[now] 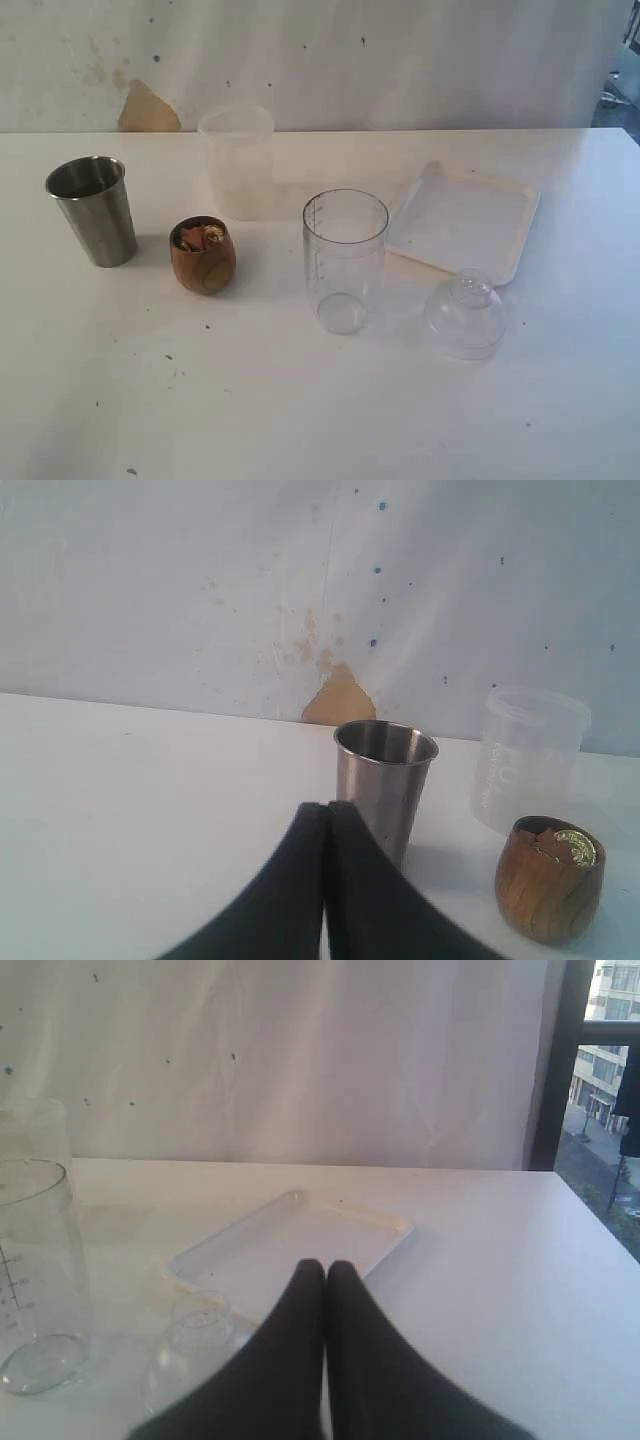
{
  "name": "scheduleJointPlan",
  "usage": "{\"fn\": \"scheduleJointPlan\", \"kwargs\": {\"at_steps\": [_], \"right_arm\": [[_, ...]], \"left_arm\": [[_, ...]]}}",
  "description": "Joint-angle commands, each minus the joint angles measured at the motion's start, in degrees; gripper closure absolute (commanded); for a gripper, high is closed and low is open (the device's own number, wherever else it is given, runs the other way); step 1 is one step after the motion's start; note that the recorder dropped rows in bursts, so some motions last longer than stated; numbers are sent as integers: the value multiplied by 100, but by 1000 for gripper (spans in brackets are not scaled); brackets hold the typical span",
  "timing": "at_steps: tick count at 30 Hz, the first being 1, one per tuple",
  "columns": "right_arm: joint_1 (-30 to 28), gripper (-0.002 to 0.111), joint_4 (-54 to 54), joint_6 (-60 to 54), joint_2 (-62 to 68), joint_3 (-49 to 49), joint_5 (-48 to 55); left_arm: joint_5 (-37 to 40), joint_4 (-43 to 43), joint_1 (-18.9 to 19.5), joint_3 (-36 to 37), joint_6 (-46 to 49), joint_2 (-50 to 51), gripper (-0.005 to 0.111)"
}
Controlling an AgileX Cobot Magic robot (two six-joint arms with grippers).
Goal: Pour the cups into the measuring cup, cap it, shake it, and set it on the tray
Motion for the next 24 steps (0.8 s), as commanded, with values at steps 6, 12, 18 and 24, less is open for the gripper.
{"fn": "scheduleJointPlan", "kwargs": {"at_steps": [6,12,18,24], "right_arm": [[-21,108,0,21,-26,10,30],[-21,108,0,21,-26,10,30],[-21,108,0,21,-26,10,30],[-21,108,0,21,-26,10,30]], "left_arm": [[-32,8,-4,-14,-8,-17,107],[-1847,8,-4,-14,-8,-17,107],[-673,8,-4,-1210,539,-17,107],[-1156,8,-4,-1711,569,531,105]]}}
